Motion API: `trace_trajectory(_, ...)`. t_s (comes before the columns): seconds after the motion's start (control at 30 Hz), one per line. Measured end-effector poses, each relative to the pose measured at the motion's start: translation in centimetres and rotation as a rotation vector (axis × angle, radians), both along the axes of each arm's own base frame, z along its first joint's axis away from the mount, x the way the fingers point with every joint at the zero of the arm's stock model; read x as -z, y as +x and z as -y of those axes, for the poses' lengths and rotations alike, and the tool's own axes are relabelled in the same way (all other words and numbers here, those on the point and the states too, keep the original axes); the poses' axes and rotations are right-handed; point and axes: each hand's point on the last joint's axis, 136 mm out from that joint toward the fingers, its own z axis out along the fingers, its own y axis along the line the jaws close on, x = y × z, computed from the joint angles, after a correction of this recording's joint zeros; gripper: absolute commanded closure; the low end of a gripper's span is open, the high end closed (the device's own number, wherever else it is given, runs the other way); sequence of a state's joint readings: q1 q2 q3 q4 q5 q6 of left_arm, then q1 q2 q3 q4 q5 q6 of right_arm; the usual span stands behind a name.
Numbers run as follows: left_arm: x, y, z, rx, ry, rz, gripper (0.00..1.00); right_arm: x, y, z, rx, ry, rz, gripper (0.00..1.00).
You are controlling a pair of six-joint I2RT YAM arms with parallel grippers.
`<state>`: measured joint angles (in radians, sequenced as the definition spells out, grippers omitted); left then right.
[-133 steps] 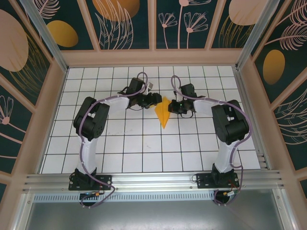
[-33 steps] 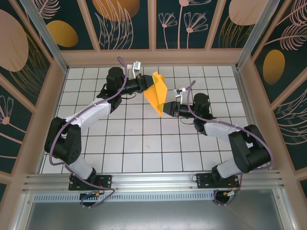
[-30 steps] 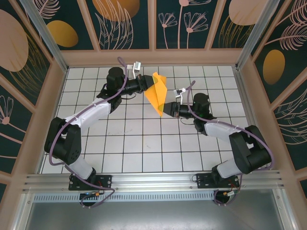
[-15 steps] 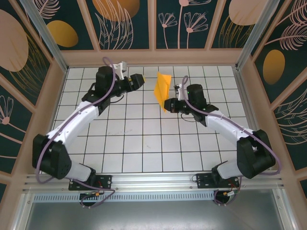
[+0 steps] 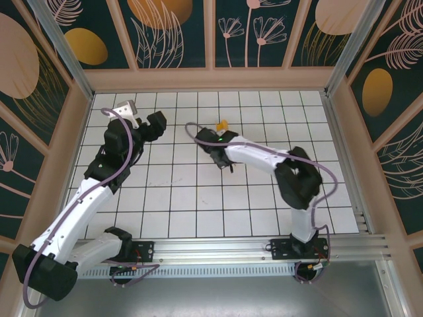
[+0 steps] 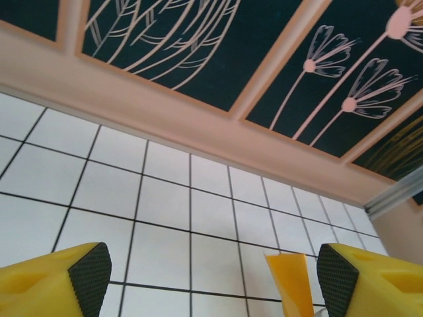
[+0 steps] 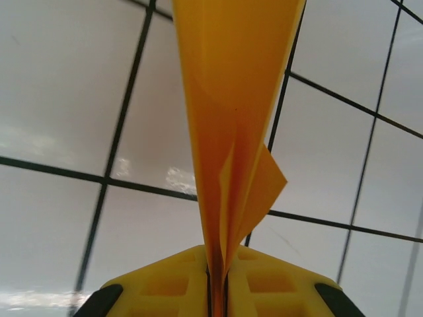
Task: Fold a paper plane with a square sheet of paper (fold left side to right side)
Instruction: Turn over the paper at the center of the table.
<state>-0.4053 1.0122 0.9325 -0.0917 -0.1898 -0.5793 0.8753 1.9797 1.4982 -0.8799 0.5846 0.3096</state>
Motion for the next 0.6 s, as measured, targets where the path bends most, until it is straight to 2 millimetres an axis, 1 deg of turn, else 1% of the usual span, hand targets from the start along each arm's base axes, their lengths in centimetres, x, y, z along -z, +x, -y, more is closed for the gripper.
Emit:
trace_trajectory(0.1,0.0,0.0,-0.2,-0.012,0.007,0.002,0.15,1.6,-0.4,-0.1,-0.027,-0.139,-0.023,0.84)
trace_trajectory(0.23,0.1,0.0,-0.2,-0.012,0.008,-0.001,0.16,3.2,-0.6,-0.6,-0.054,-0.242,-0.045,0.79)
trace_trajectory(0.27,0.1,0.1,-0.2,-0.011,0.008,-0.001,0.15,3.5,-0.6,-0.8,-0.061,-0.260,-0.050,0.76)
trace_trajectory(0.33,0.3,0.1,-0.1,-0.008,0.009,-0.006,0.15,4.2,-0.9,-0.9,-0.071,-0.283,-0.064,0.69)
trace_trajectory(0.4,0.6,0.3,0.1,0.000,0.011,-0.016,0.15,4.7,-1.3,-1.1,-0.084,-0.296,-0.080,0.59)
trace_trajectory(0.5,1.2,0.5,0.4,0.012,0.014,-0.033,0.16,4.9,-2.1,-1.7,-0.104,-0.281,-0.107,0.45)
trace_trajectory(0.6,1.8,0.7,1.0,0.036,0.014,-0.051,0.15,4.9,-2.8,-2.4,-0.122,-0.226,-0.136,0.32)
